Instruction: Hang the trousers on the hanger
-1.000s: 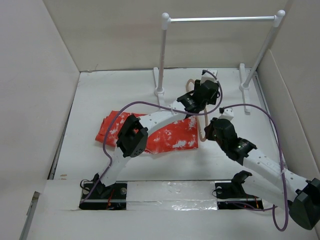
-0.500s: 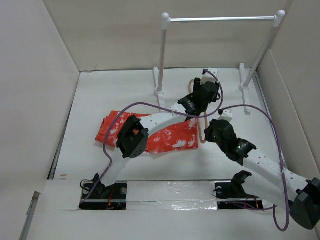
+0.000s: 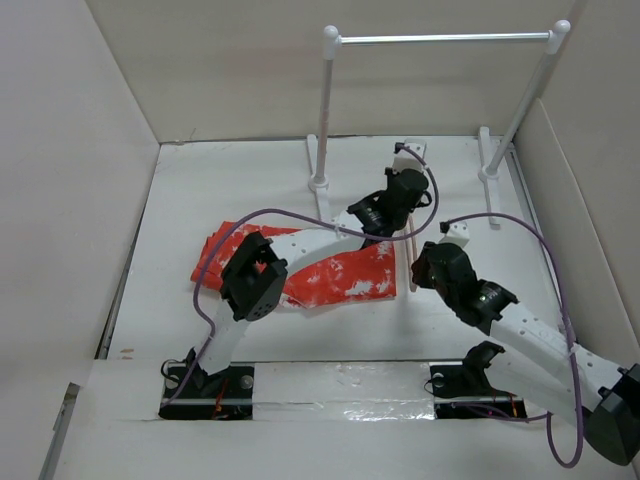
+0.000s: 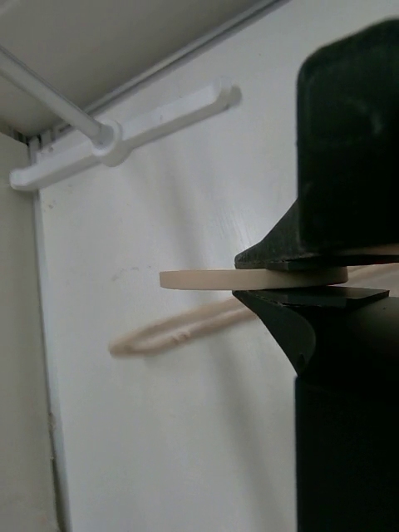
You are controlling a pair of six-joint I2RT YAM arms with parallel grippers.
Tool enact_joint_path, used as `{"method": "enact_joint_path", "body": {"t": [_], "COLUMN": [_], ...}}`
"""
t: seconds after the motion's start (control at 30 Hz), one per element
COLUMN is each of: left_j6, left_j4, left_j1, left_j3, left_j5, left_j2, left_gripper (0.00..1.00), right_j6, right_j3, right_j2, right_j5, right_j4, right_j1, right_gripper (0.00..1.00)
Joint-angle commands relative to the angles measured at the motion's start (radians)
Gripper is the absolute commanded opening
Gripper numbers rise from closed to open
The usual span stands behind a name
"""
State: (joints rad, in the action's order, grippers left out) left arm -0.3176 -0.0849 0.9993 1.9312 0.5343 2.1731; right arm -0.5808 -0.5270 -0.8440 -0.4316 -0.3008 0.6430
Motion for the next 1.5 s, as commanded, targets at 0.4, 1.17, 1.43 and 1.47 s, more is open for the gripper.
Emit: {"method": "enact_joint_path", "body": {"t": [0.4, 1.17, 1.43, 1.47], "left_j6": [-0.425, -0.491, -0.457, -0.454], "left_j4": [-0.446, -0.579, -0.648, -0.642], "left_j1": [0.041, 0.030, 0.010, 0.010], "left_j3": [-0.736, -1.095, -1.153, -1.155], "left_j5": [0.004, 0.141, 0.099, 0.101], "left_j2": [-0.397, -0.522, -0.506, -0.504], "left_gripper": [0.00, 0.00, 0.00, 0.00], "right_j6": [0.075, 0.070, 0.022, 0.021], "right_j3": [-0.077, 0.039, 0.105, 0.107], "right_j2": [0.183, -0.432, -0.553, -0.558], "right_j5": [0.137, 0.614, 0.654, 0.665], "right_j4": [-0.054, 0.531, 0.678, 0.687], "right_j1": [-0.028, -0.273, -0.273, -0.273], "right_gripper": [0.50, 0.45, 0.40, 0.29]}}
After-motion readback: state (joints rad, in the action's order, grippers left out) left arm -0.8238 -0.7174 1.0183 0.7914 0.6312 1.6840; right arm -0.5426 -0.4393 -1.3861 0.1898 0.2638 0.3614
